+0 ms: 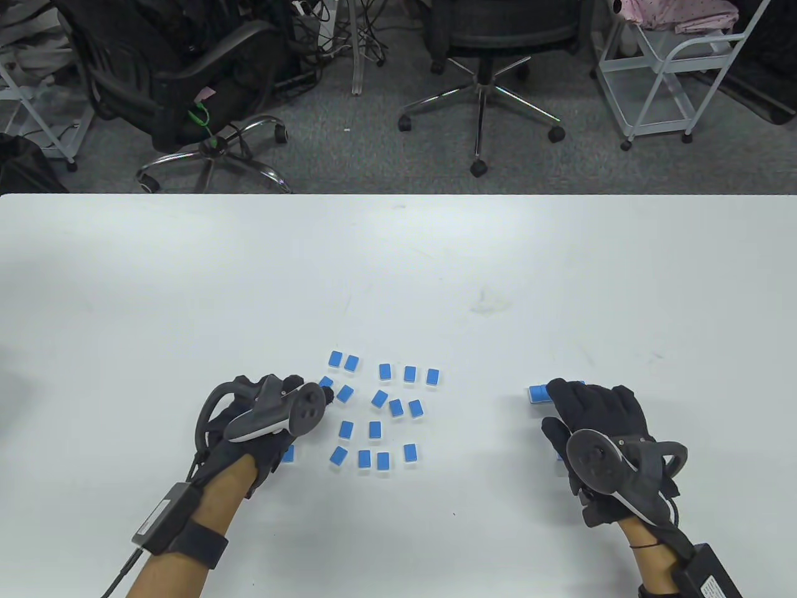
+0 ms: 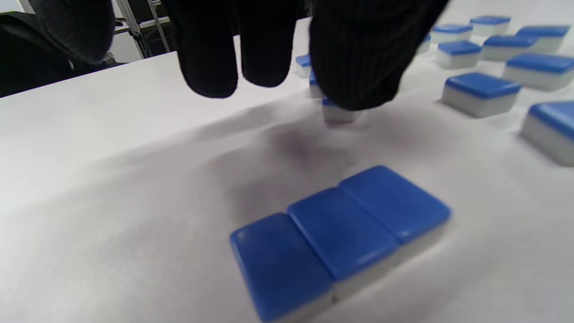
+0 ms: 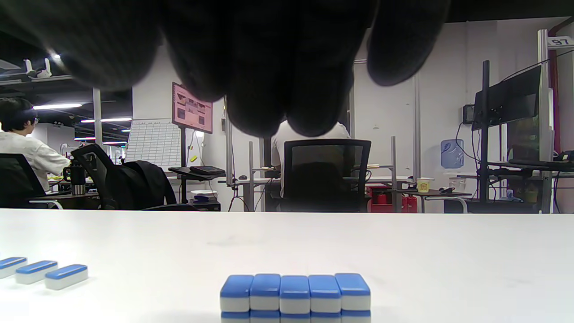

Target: Build mahjong tile wall

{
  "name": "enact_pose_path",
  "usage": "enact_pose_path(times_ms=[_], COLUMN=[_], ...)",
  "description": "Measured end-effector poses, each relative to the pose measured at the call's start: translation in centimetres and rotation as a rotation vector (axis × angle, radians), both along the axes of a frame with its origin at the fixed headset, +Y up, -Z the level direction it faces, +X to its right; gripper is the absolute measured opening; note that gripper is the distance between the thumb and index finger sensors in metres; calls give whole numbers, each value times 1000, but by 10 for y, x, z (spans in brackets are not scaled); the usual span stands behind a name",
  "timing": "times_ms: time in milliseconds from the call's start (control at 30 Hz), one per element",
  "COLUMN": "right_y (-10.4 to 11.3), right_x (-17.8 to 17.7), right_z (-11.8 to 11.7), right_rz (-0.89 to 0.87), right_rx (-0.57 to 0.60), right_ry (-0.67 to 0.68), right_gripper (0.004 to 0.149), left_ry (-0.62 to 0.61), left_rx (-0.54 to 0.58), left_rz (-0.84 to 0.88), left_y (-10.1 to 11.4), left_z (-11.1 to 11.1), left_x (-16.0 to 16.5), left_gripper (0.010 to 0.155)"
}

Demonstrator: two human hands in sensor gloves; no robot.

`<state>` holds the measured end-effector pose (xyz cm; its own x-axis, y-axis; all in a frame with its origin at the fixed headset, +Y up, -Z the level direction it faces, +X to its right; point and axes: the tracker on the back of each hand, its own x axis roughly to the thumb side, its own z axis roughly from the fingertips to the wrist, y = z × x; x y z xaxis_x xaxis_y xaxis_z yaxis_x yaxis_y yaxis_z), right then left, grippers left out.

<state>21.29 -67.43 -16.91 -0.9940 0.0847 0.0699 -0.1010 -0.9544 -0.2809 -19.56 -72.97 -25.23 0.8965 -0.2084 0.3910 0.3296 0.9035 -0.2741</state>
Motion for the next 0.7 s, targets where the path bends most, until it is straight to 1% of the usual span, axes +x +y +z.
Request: enact_pose_path(times_ms=[100, 333, 500, 633, 700], right_y=[1, 1, 1, 1, 1], right_x=[0, 2, 2, 1, 1], right_z=[0, 0, 0, 0, 0], right_rz=[0, -1, 2, 9, 10], right_rx=[2, 10, 15, 10, 8], right_ry=[1, 3, 6, 9, 9], right_gripper=[58, 57, 57, 57, 57], left_ry=[-42, -86, -141, -143, -122], left_rx=[25, 33, 68, 67, 60], left_rz=[-41, -22, -6, 8, 39], left_y=[-3, -11, -10, -11, -11], left_z=[-3, -4, -4, -4, -4], left_x=[7, 15, 18, 20, 17], left_gripper=[63, 60, 54, 55, 55])
